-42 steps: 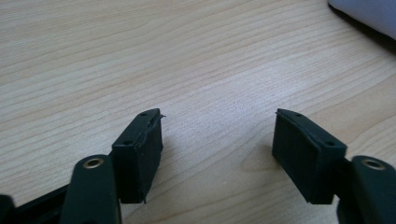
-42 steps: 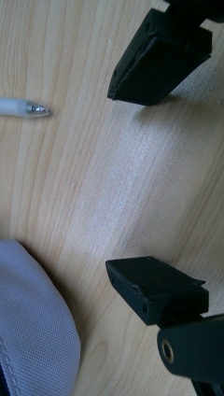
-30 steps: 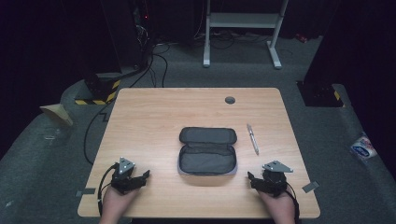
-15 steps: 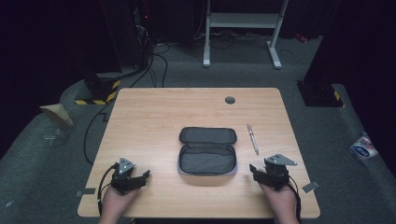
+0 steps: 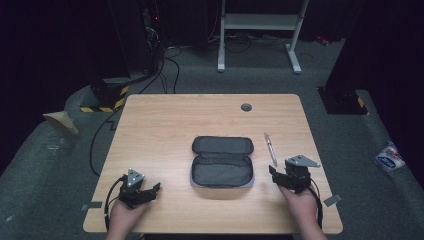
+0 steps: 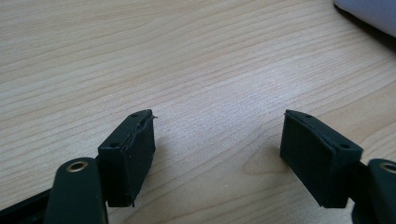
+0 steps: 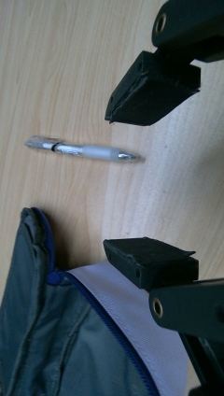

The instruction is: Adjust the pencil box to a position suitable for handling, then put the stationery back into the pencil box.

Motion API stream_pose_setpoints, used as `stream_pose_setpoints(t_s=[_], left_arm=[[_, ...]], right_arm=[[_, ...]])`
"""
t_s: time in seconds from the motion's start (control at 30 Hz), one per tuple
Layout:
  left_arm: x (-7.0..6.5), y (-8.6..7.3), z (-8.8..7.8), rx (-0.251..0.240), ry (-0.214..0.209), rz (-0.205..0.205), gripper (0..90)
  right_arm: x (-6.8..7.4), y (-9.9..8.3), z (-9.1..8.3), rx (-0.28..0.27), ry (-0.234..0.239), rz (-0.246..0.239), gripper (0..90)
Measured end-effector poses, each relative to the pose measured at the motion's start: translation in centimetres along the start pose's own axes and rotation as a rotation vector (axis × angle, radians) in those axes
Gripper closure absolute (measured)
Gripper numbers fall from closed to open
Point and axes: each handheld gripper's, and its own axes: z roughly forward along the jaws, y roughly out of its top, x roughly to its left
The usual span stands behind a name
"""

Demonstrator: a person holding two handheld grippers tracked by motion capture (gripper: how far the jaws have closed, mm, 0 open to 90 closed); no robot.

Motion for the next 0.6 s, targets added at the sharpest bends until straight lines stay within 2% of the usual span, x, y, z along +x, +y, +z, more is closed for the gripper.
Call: stream_pose_setpoints(t_s=[0.3,0.53,0.6], left_arm=[[0.0,0.0,0.0,-0.002,0.000,-0.003,26.6],[0.0,0.0,0.0,-0.001,-0.004,-0.002,26.6],[0.0,0.0,0.0,0.000,-0.004,-0.003,26.6]], right_arm=[[-0.5,1.3,0.6,-0.016,-0.011,0.002,32.0],[-0.8,2.0,1.7,0.002,-0.007,0.004,35.3],[-1.0,2.3,2.3,0.007,-0.021,0.003,37.0]])
